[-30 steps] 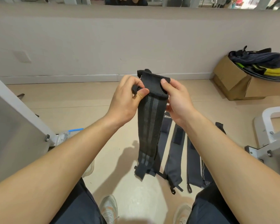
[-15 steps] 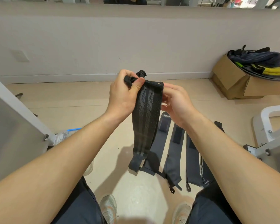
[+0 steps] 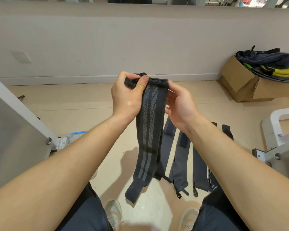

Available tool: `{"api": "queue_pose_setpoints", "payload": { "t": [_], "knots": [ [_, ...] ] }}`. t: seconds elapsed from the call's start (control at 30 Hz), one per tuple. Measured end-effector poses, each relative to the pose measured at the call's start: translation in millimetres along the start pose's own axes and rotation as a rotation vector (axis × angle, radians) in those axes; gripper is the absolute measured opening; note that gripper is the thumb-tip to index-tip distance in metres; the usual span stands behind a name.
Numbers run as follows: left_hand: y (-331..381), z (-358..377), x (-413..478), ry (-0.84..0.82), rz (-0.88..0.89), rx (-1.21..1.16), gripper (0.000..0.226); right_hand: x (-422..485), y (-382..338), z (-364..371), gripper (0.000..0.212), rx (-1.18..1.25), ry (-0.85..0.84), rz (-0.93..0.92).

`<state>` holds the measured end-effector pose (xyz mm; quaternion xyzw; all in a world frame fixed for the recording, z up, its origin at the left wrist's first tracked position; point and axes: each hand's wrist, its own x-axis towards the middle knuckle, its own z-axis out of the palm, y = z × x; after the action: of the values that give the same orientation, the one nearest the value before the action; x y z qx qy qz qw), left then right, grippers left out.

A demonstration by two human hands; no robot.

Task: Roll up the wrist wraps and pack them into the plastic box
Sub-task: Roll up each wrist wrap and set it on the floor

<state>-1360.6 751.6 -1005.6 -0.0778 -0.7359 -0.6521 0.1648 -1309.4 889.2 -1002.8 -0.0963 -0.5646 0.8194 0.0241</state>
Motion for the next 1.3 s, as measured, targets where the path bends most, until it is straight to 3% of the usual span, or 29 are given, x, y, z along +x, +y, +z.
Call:
{"api": "queue_pose_setpoints", "payload": {
  "t": [0.07, 0.17, 0.27, 0.4, 0.6, 0.7, 0.77, 1.0, 1.13, 1.23, 1.3],
  "knots": [
    [-1.4, 0.2, 2.1, 0.012, -0.048, -0.020, 0.024, -0.5, 0.1, 0.7, 0.034, -0.035, -0.029, -0.037],
    [-2.4, 1.4, 2.9, -0.026, -0.097, -0.059, 0.023, -0.8, 3.8, -1.5, 0.022, -0.183, -0.032, -0.182],
    [-2.9, 2.4, 2.5, -0.096, -0.169, -0.150, 0.027, 0.4, 6.6, -3.4, 0.020, -0.195, 0.016, -0.208],
    [-1.2, -2.9, 7.6, -0.328, -0.374, -0.420, 0.036, 4.4, 7.6, -3.4, 0.026, -0.220, 0.032, -0.195],
    [-7.1, -19.5, 21.2, -0.544, -0.526, -0.324, 0.028, 10.7, 7.2, -10.1, 0.027, -0.251, 0.038, -0.184],
    [-8.2, -28.3, 24.8, -0.617, -0.576, -0.441, 0.012, 12.3, 8.6, -11.3, 0.029, -0.254, 0.032, -0.198],
    [-7.5, -32.7, 27.1, -0.615, -0.569, -0.513, 0.004, 12.8, 8.7, -11.4, 0.028, -0.244, 0.022, -0.202],
    [-5.5, -34.8, 31.8, -0.493, -0.607, -0.798, 0.027, 10.0, 9.3, -2.7, 0.023, -0.190, -0.028, -0.223],
    [0.3, -38.2, 31.1, -0.612, -0.579, -0.591, 0.028, 8.3, 10.0, -0.7, 0.020, -0.202, -0.048, -0.246],
    [1.4, -36.7, 26.8, -0.726, -0.475, -0.496, 0.015, 6.8, 11.9, 0.9, 0.018, -0.229, -0.064, -0.262],
    [-0.2, -35.6, 26.2, -0.708, -0.434, -0.430, 0.024, 5.3, 12.5, 1.9, 0.017, -0.236, -0.067, -0.273]
  ]
}}
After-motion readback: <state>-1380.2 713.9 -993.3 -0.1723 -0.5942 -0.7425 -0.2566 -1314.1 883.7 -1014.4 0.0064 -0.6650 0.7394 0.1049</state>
